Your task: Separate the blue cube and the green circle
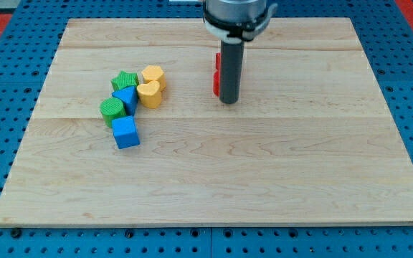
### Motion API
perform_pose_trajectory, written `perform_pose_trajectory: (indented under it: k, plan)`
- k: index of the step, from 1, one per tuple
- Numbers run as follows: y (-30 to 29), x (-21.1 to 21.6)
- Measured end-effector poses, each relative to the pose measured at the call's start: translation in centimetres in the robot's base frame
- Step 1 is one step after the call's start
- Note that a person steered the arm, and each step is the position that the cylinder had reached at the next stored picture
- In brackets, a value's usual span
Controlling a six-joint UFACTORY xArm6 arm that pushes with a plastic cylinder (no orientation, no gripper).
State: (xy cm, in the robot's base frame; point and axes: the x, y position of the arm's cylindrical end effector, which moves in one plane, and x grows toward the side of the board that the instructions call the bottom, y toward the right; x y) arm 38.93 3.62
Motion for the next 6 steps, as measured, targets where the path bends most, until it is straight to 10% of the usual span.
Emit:
perform_pose_trajectory:
  k: [1, 3, 6]
  plan:
    - [0.7, -3.6]
    - [1.2, 8.4]
    - [-14.8, 15.3]
